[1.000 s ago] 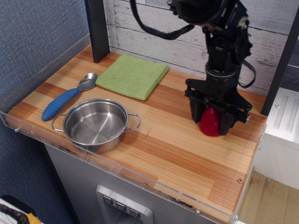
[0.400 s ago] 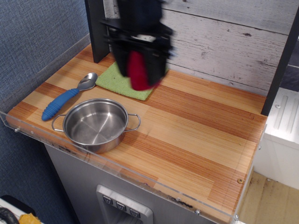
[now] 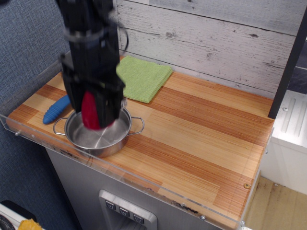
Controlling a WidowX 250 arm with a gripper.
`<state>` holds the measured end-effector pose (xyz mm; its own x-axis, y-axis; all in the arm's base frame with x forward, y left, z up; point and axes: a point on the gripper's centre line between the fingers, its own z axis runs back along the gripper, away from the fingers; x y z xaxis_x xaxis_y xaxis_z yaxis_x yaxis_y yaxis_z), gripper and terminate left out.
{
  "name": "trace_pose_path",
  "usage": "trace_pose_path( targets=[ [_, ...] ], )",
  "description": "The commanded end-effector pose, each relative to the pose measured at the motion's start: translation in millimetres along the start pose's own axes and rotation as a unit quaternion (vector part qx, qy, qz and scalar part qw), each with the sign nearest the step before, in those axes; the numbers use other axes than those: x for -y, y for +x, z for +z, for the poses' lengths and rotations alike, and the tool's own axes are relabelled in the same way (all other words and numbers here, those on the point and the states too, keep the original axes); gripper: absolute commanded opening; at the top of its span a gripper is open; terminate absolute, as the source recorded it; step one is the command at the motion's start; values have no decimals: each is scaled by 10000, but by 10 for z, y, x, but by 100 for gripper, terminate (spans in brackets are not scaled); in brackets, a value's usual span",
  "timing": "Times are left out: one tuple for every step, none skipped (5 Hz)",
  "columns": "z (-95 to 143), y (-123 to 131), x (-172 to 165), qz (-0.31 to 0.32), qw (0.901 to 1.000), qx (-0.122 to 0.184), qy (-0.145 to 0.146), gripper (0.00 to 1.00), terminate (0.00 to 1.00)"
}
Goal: Move red item and place it inside of pot.
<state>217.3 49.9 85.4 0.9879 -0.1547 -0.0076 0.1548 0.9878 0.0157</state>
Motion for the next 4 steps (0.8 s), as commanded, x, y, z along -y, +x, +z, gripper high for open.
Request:
trace_pose_path(
  targets=[
    [-358, 7, -140, 249, 9991, 223, 259, 0, 0],
    [-459, 25, -324, 414, 9978, 366, 372, 0, 0],
    [-418, 78, -460, 504, 9969, 499, 328, 0, 0],
    [-440, 94, -505, 583, 9969, 477, 247, 0, 0]
  ],
)
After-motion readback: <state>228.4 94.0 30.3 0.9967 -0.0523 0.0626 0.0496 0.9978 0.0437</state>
